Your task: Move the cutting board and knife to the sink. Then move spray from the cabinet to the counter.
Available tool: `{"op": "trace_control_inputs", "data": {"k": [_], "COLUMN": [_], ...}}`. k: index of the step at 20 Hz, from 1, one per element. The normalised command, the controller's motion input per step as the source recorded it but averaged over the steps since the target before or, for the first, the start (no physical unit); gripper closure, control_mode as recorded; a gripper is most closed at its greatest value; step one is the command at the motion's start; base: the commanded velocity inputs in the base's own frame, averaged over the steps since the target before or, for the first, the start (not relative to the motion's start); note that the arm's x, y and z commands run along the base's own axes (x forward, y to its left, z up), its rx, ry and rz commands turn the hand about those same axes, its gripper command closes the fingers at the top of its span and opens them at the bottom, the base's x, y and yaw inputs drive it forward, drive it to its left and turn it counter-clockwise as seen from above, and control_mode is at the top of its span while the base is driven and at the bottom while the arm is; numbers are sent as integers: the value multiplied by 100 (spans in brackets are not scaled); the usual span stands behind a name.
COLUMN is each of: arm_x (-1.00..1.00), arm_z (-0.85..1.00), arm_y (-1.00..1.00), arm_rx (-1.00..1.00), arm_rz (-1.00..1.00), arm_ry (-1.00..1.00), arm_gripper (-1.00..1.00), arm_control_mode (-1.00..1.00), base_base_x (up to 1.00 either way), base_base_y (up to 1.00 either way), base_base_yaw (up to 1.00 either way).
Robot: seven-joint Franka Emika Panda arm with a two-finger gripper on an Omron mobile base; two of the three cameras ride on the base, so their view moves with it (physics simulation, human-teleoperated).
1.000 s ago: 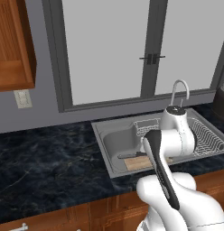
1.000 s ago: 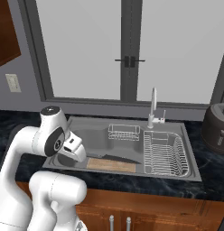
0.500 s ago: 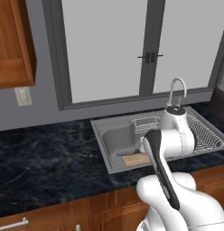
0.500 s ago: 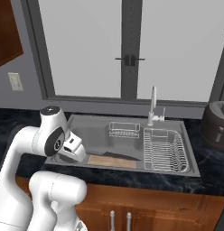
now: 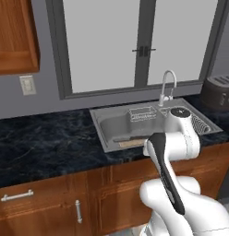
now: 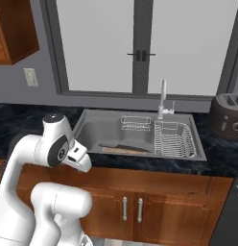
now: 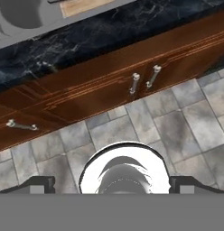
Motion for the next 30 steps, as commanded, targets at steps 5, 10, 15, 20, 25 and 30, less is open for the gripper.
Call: {"op": "trace_control_inputs", "data": {"k": [5, 10, 15, 20, 25, 30], "arm_x": [0, 0, 0, 0, 0, 0], "arm_z": [0, 0, 0, 0, 0, 0], "arm_y": [0, 0, 0, 0, 0, 0], "arm_rx": [0, 0, 0, 0, 0, 0], "arm_rz": [0, 0, 0, 0, 0, 0], "arm_ry": [0, 0, 0, 0, 0, 0], "arm_gripper": [-100, -100, -100, -100, -100, -100], "arm_control_mode": [100, 100, 100, 100, 100, 100], "base_base_x": [-4, 1, 14, 20, 37, 36], "base_base_y": [78, 79, 60, 55, 44, 33], "base_base_yaw": [-7, -10, -2, 2, 13, 27]}}
